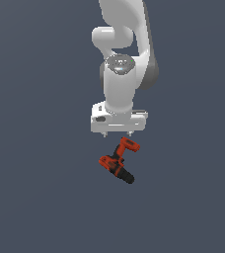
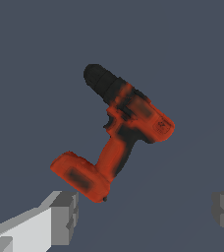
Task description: Pick up the object and move it to a goal position.
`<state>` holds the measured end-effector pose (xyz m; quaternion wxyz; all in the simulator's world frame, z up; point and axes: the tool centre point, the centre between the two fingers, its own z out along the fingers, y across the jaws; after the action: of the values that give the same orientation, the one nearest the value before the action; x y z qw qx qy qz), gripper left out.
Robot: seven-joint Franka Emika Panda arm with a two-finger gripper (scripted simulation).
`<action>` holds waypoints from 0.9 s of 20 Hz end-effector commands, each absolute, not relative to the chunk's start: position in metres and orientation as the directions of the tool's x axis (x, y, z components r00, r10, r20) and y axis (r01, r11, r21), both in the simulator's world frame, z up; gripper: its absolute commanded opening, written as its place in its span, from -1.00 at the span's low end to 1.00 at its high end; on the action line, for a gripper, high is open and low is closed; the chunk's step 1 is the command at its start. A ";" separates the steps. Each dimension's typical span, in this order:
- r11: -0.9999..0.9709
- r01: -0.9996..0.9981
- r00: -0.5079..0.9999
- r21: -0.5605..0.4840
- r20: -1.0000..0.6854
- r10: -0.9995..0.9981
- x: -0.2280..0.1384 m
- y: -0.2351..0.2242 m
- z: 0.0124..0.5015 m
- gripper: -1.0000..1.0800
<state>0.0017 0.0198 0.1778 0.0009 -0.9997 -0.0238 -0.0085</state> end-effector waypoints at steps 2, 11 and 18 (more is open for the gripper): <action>-0.999 0.048 0.999 -0.002 0.017 0.048 0.002 0.020 0.178 1.00; -0.997 0.073 0.997 -0.009 0.014 0.073 0.000 0.028 0.174 1.00; -0.995 0.101 0.995 -0.013 0.018 0.101 0.004 0.029 0.171 1.00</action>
<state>0.0025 0.0284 0.1722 0.0063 -0.9989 -0.0461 -0.0081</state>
